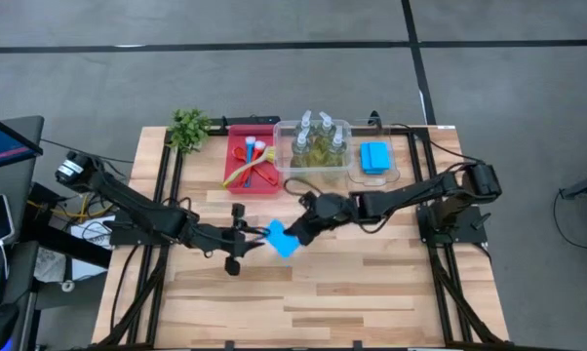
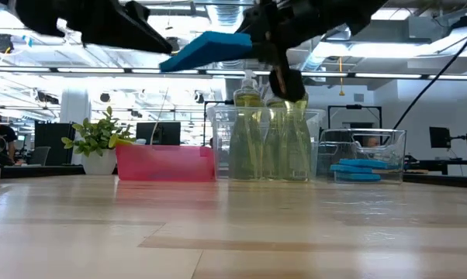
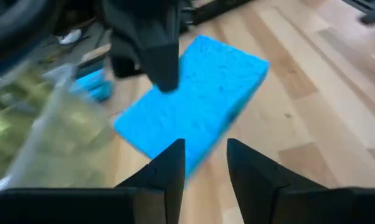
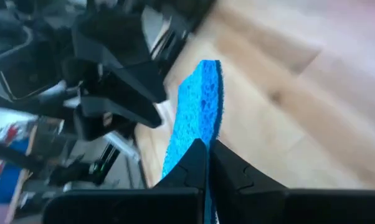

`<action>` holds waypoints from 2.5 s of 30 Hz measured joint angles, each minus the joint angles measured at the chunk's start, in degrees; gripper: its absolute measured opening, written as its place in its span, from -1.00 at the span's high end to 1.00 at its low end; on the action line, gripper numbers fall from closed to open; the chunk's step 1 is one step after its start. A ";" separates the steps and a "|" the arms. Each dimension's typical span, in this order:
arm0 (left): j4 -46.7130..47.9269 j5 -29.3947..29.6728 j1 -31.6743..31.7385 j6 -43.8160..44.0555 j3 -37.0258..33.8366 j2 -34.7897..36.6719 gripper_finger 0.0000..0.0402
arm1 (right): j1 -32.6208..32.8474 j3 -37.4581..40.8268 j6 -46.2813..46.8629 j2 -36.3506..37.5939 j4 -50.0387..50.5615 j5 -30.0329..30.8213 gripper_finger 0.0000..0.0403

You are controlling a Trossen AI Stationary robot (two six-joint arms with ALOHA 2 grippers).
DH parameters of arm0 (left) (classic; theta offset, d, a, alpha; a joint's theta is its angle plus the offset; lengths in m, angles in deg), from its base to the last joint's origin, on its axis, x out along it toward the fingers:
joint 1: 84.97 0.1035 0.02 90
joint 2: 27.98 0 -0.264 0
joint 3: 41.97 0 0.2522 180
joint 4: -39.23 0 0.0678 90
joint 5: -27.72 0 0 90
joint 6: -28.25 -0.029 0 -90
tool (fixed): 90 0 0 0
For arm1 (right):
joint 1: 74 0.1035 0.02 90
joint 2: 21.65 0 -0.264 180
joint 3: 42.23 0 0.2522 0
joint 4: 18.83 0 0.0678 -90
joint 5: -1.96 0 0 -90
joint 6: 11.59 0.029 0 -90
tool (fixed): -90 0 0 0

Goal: Pick & Place Kitchen Sink Supplies
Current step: Put the blue dishwashing sponge into the transparent bin

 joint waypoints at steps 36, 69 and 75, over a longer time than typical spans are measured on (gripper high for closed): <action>10.17 -37.46 36.64 23.63 -5.00 24.74 0.42 | 5.34 0.01 -13.97 38.68 33.86 61.83 1.00; -7.26 -27.27 44.60 21.25 -13.25 32.76 0.42 | -45.56 0.07 -17.49 28.21 60.81 19.83 1.00; -7.10 -27.26 44.60 19.73 -13.25 32.76 0.42 | -52.15 0.07 -23.08 24.25 57.60 12.54 1.00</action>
